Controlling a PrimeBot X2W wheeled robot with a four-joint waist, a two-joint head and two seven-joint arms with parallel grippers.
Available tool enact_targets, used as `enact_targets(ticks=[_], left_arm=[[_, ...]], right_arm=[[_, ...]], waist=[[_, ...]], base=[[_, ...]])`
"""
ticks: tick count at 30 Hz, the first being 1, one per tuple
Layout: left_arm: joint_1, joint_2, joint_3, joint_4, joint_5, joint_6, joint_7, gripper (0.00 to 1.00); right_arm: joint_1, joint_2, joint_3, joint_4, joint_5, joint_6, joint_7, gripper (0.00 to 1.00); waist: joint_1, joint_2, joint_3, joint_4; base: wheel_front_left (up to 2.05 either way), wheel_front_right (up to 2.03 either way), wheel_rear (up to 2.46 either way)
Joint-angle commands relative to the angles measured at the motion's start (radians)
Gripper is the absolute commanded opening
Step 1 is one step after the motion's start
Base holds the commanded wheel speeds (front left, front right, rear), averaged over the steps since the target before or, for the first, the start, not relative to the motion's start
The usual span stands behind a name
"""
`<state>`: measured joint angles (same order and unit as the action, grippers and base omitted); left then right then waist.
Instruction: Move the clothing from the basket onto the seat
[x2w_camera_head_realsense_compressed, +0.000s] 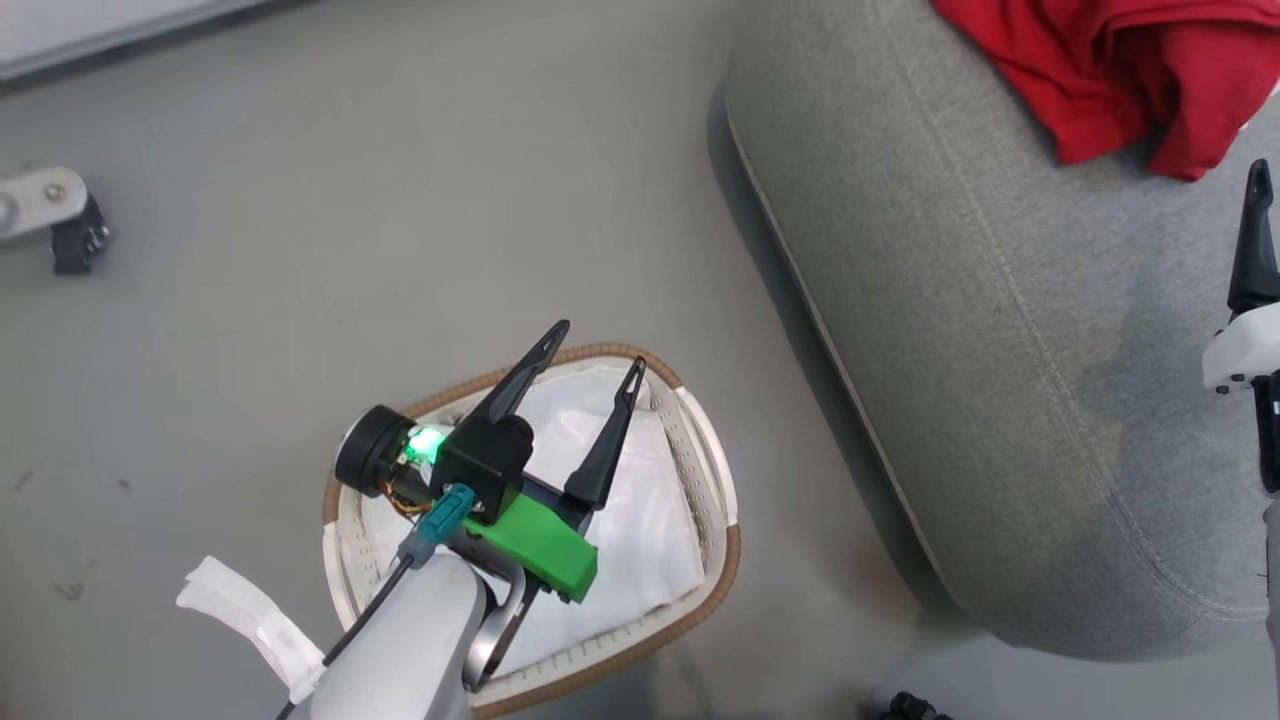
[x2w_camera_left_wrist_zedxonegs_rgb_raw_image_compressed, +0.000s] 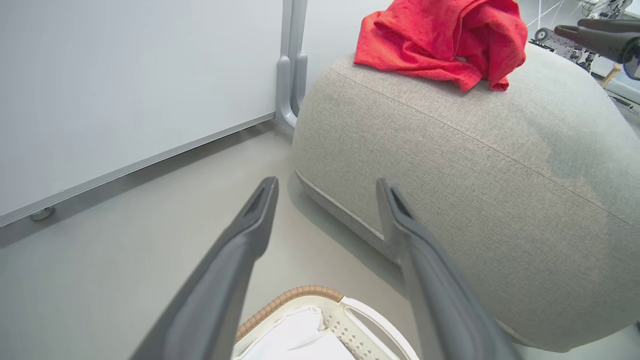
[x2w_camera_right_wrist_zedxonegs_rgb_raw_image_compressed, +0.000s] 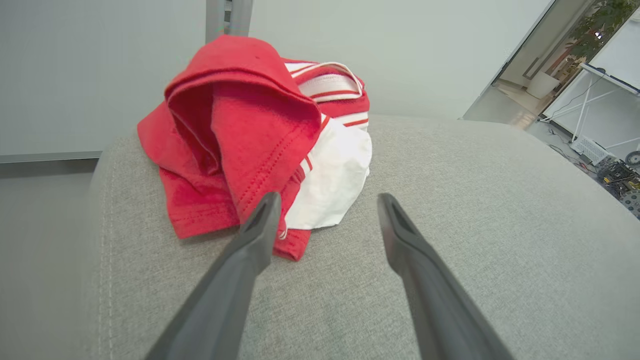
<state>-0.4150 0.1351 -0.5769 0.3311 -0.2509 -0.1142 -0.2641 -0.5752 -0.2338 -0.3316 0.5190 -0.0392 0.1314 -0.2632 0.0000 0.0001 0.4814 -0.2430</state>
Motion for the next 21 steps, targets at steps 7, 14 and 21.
enact_targets(ticks=[7,14,21], left_arm=[[0.082,-0.040,0.048,-0.014,-0.042,-0.009,0.000,1.00],[0.143,-0.061,0.154,-0.038,-0.059,-0.001,0.000,1.00],[0.209,-0.074,0.303,-0.065,-0.045,0.021,0.000,1.00]], right_arm=[[0.018,-0.022,0.072,-0.035,0.000,-0.001,-0.002,1.00],[0.004,0.001,0.161,-0.042,0.022,-0.001,-0.002,1.00],[0.033,0.081,0.248,-0.046,0.040,-0.001,-0.002,1.00]], waist=[[0.0000,-0.0001,-0.205,0.048],[0.0000,-0.0001,-0.288,0.124],[0.0000,-0.0001,-0.339,0.197]], base=[[0.00,0.00,0.00],[0.00,0.00,0.00],[0.00,0.00,0.00]])
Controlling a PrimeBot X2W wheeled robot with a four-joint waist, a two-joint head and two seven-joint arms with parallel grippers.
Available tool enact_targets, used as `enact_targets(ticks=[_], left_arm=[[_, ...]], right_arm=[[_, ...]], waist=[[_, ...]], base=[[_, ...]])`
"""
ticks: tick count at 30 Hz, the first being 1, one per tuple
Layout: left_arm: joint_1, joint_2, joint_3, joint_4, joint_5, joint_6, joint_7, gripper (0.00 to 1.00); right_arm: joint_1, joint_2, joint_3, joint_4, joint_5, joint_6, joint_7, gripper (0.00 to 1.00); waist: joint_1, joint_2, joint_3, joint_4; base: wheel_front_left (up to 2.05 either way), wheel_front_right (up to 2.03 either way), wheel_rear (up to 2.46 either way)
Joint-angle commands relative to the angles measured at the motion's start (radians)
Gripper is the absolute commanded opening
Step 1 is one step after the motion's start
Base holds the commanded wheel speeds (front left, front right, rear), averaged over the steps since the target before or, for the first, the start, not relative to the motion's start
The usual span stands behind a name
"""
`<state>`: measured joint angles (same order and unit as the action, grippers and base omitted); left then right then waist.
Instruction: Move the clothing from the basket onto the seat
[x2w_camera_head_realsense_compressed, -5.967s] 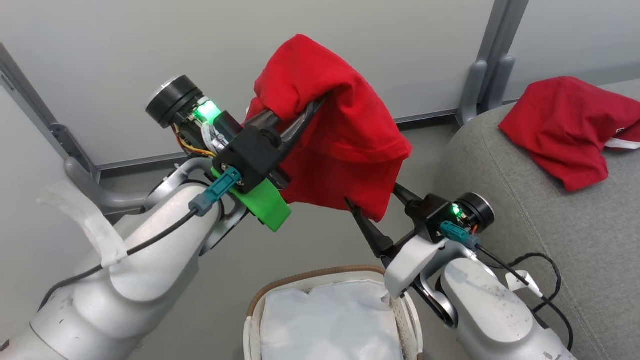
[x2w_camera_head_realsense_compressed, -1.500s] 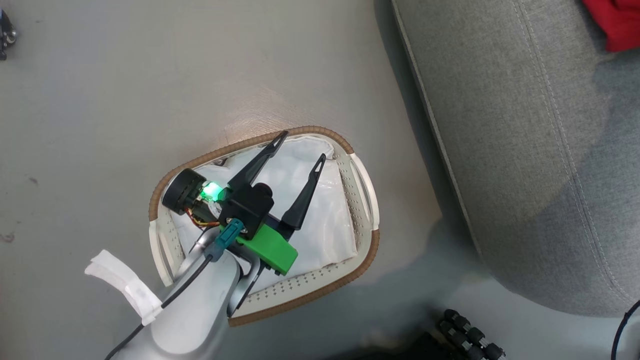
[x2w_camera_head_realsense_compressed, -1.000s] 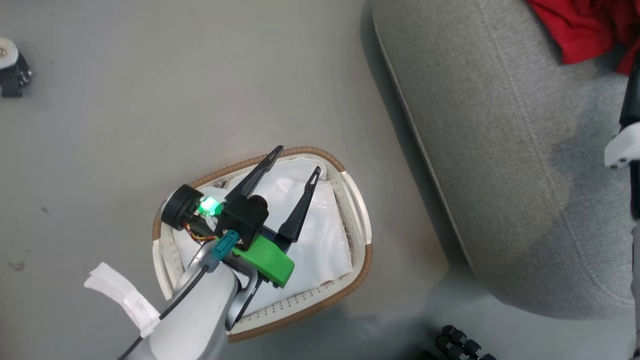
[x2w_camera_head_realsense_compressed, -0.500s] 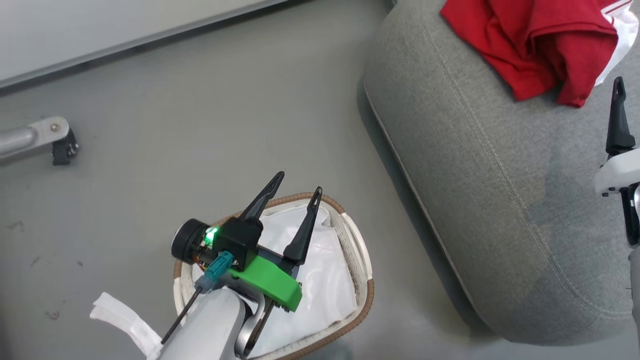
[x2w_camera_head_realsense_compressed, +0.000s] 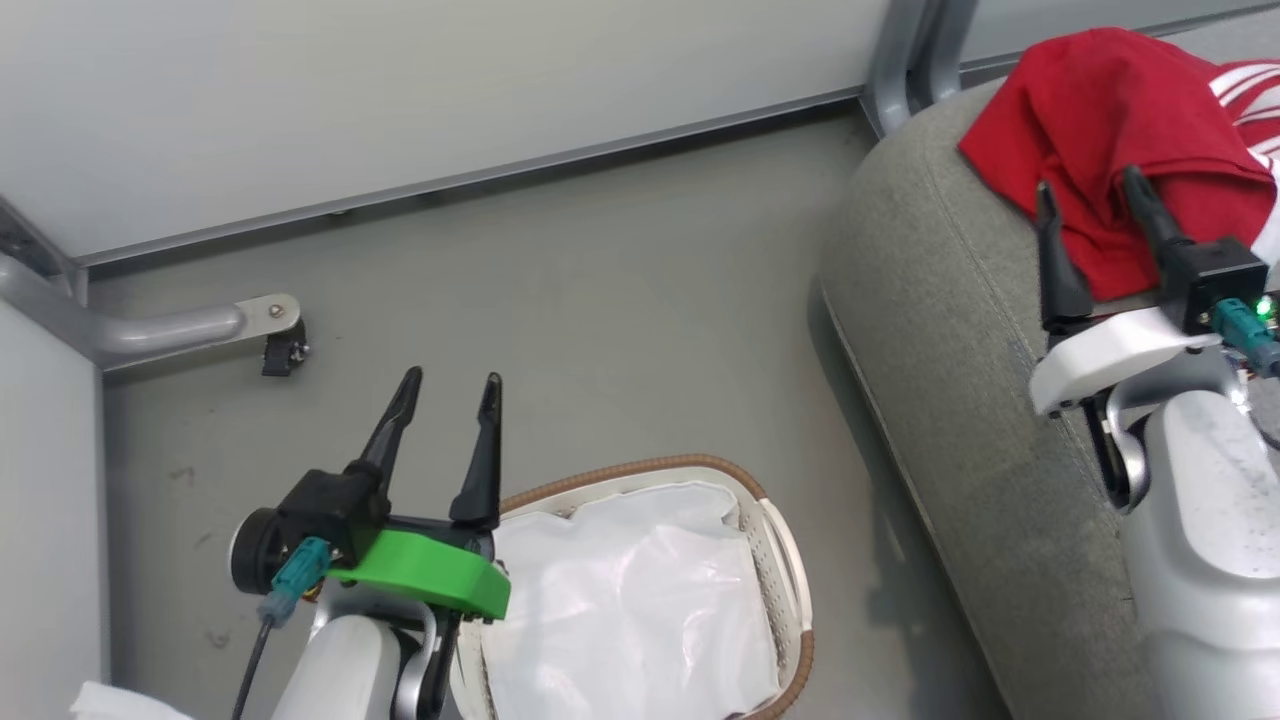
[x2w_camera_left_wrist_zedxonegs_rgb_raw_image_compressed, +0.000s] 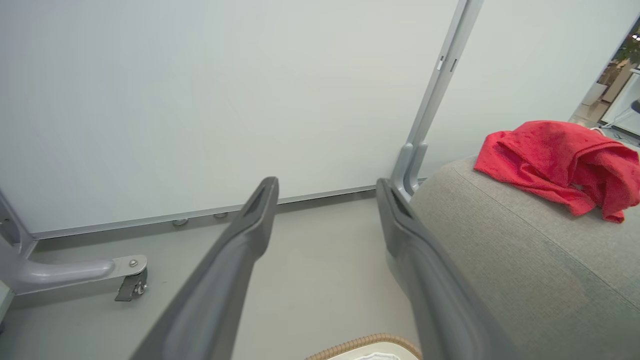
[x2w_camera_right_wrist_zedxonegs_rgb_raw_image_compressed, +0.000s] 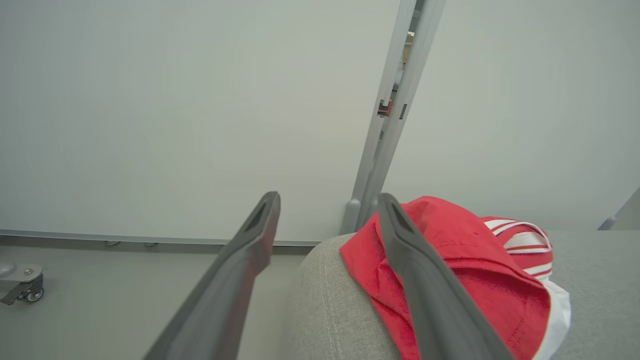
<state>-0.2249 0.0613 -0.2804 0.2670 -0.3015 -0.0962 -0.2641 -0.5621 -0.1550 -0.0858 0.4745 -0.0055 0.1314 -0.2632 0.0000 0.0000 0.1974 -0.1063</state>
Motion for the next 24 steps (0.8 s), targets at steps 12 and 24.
enact_targets(ticks=[12,24], left_arm=[[0.134,-0.008,0.198,-0.019,0.030,0.029,0.000,1.00],[0.225,-0.011,0.209,-0.010,-0.005,0.038,0.000,1.00]], right_arm=[[0.171,0.101,0.074,-0.090,0.031,-0.001,-0.002,1.00],[0.352,0.102,0.118,-0.168,0.155,-0.001,-0.002,1.00]], waist=[[0.0000,0.0000,-0.091,0.127],[0.0000,0.0000,-0.117,0.125]], base=[[0.00,0.00,0.00],[0.00,0.00,0.00]])
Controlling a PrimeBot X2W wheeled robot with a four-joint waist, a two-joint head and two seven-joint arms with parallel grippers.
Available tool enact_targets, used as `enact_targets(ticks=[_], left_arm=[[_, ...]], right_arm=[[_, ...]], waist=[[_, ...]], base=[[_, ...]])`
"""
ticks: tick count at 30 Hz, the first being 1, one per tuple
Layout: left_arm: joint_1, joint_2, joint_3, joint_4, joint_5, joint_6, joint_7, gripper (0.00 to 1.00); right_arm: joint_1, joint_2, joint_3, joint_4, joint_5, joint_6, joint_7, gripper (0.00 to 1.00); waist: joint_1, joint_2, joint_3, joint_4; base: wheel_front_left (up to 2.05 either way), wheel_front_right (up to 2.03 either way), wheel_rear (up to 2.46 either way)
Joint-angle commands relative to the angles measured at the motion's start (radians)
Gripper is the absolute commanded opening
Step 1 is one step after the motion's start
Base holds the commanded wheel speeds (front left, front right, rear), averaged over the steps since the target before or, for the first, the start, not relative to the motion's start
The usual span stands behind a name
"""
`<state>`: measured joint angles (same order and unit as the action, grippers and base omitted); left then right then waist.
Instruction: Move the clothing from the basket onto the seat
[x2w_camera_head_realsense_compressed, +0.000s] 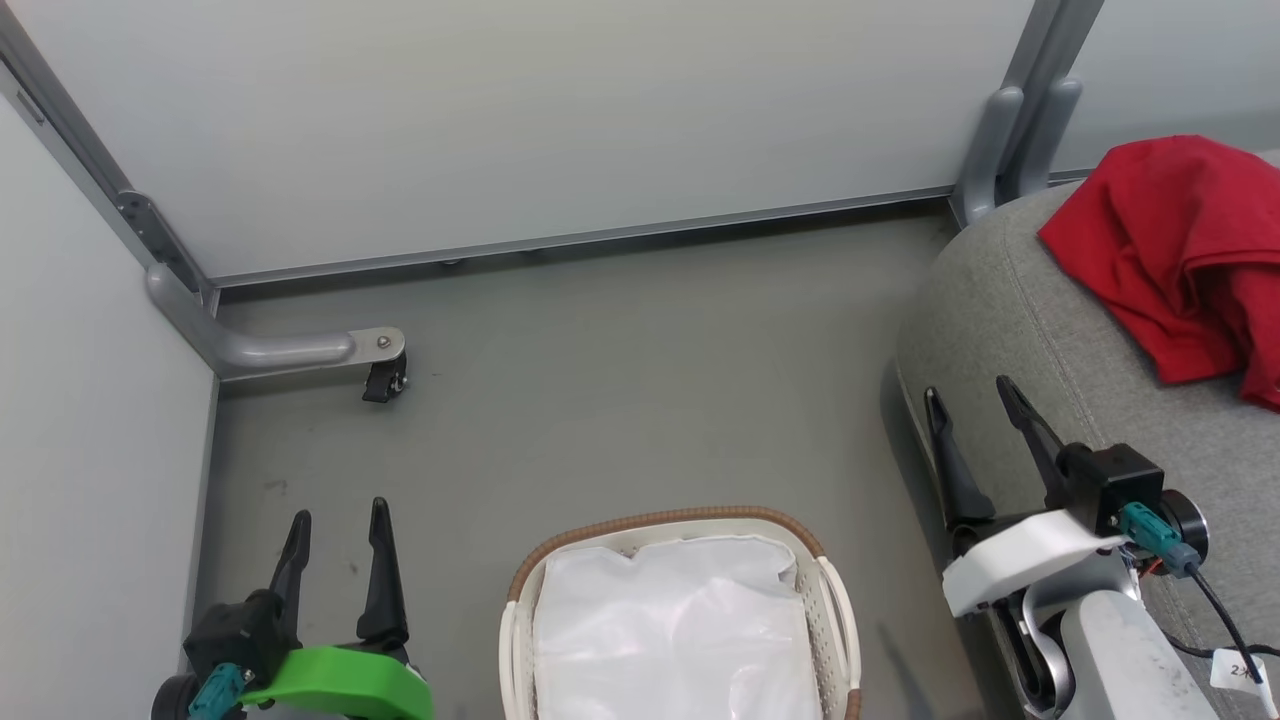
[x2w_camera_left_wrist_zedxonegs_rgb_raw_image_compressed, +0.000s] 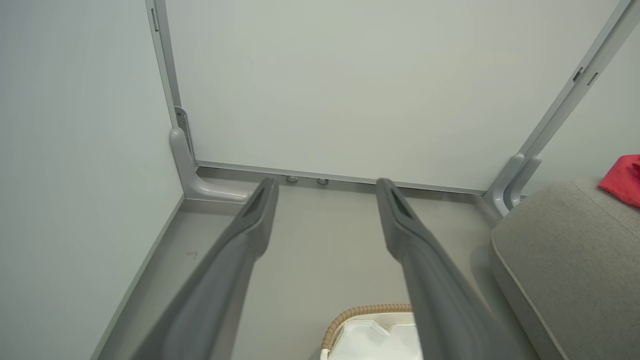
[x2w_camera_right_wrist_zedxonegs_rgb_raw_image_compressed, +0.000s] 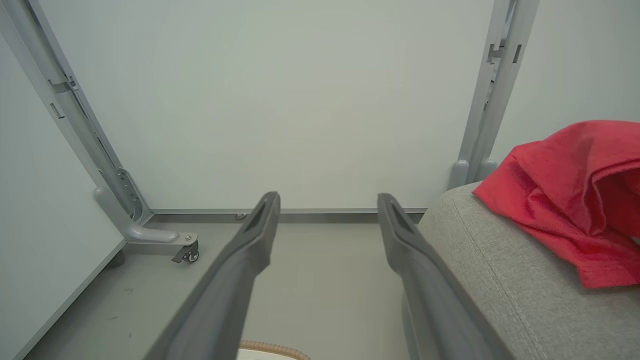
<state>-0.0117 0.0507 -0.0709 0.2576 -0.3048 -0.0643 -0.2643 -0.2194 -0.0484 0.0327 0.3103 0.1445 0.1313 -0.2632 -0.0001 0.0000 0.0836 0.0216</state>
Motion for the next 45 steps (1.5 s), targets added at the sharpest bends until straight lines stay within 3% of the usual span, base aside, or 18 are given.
enact_targets(ticks=[1,21,22,26,45], left_arm=[[0.016,0.000,-0.002,0.000,-0.004,0.008,0.000,1.00],[0.033,0.000,-0.013,0.002,-0.042,0.019,0.000,1.00],[0.018,-0.001,-0.018,0.006,-0.041,0.013,0.000,0.00],[0.019,-0.002,-0.022,0.038,-0.052,0.012,0.002,0.00],[-0.012,-0.001,0.029,0.025,-0.358,-0.007,0.094,0.00]], right_arm=[[0.020,-0.004,0.001,-0.006,0.005,-0.001,-0.002,1.00],[0.052,-0.004,0.011,0.000,-0.003,-0.001,-0.002,1.00],[0.042,0.001,0.011,0.001,-0.002,0.000,0.000,0.00],[0.060,0.006,0.010,0.032,0.005,0.000,0.005,0.00],[0.071,0.004,-0.029,0.006,0.362,0.000,0.096,0.00]], waist=[[0.0001,0.0000,-0.007,-0.006],[0.0001,0.0000,-0.036,-0.014],[0.0001,0.0000,-0.036,-0.014],[0.0001,0.0000,-0.037,-0.014],[0.0001,0.0000,-0.043,-0.015]], base=[[0.00,0.00,0.00],[0.00,0.00,0.00],[0.00,0.00,0.00],[0.00,0.00,0.00],[0.00,0.00,0.00]])
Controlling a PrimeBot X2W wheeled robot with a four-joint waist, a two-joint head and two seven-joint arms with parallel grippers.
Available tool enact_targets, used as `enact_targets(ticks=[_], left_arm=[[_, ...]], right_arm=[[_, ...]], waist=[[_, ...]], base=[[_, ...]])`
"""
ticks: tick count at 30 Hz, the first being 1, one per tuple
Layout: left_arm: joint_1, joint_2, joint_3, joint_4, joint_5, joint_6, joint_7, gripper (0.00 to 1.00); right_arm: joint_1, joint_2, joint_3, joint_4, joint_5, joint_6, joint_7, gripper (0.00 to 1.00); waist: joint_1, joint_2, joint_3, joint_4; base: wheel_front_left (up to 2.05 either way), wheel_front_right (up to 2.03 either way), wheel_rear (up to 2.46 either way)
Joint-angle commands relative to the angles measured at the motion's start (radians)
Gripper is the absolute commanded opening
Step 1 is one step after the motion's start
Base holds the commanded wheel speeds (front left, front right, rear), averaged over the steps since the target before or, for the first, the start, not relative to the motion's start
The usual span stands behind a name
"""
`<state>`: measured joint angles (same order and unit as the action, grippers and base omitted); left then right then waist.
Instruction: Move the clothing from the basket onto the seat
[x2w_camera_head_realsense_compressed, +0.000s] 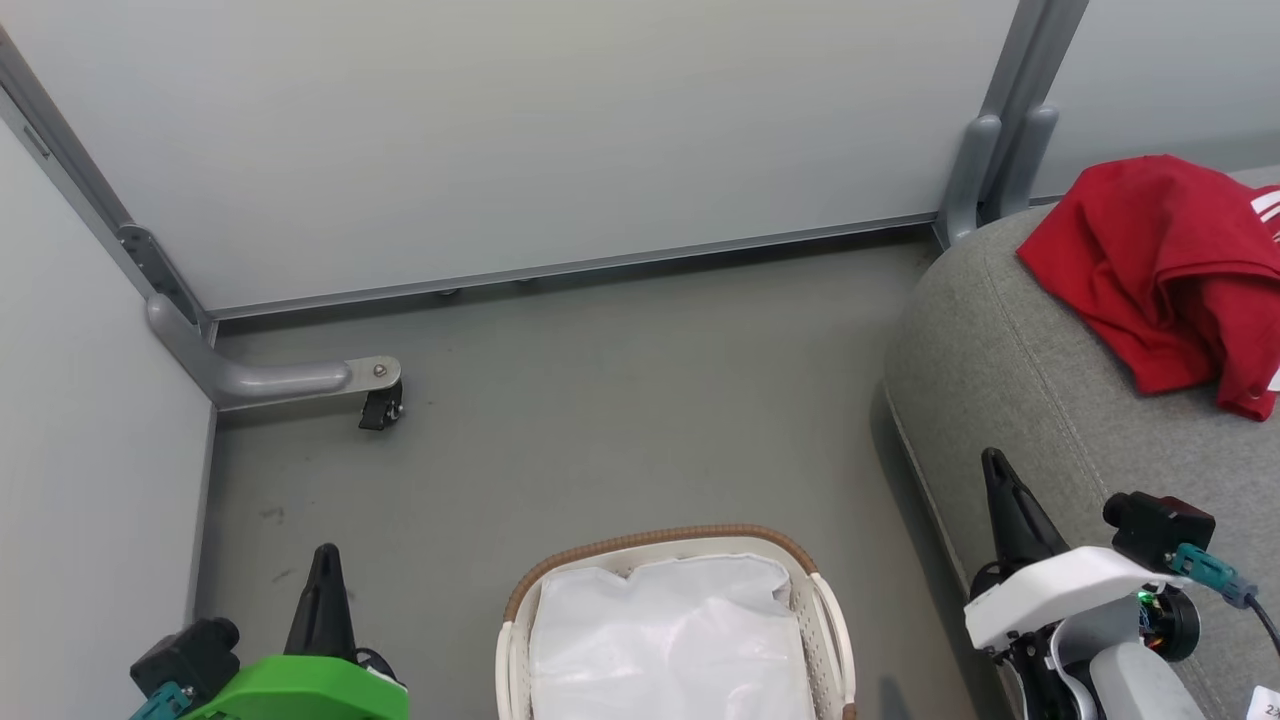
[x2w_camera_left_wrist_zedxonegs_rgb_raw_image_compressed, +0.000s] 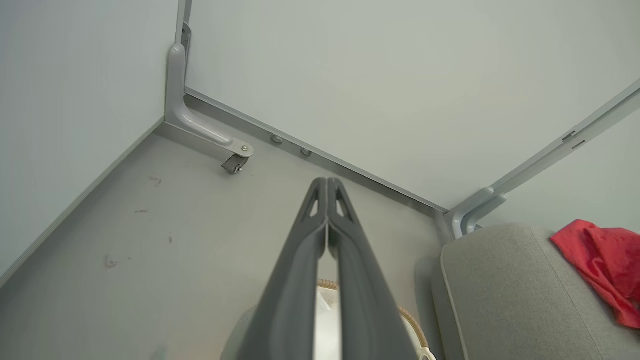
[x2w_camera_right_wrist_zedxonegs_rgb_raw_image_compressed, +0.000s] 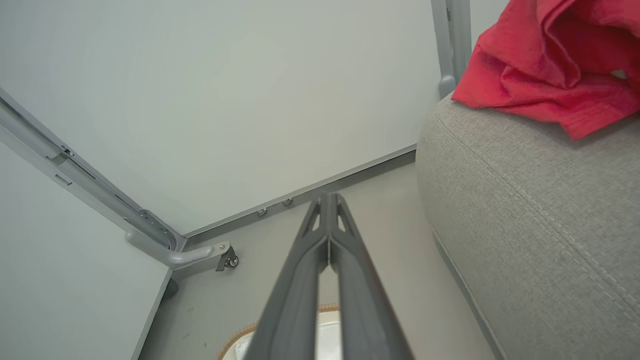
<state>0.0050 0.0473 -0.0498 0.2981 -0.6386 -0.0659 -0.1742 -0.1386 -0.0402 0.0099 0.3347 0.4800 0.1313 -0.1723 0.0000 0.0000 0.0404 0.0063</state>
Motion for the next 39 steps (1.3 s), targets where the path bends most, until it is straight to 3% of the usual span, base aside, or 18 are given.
enact_targets(ticks=[1,39], left_arm=[[-0.031,0.002,0.011,-0.016,-0.040,-0.007,0.009,0.00],[-0.075,0.003,0.084,-0.036,-0.482,-0.035,0.142,0.00]], right_arm=[[-0.009,-0.004,-0.008,-0.020,0.045,0.000,0.009,0.00],[0.012,-0.008,-0.064,-0.056,0.559,0.000,0.141,0.00]], waist=[[0.0000,0.0000,0.000,0.000],[0.0000,0.0000,-0.014,-0.002]], base=[[0.00,0.00,0.00],[0.00,0.00,0.00]])
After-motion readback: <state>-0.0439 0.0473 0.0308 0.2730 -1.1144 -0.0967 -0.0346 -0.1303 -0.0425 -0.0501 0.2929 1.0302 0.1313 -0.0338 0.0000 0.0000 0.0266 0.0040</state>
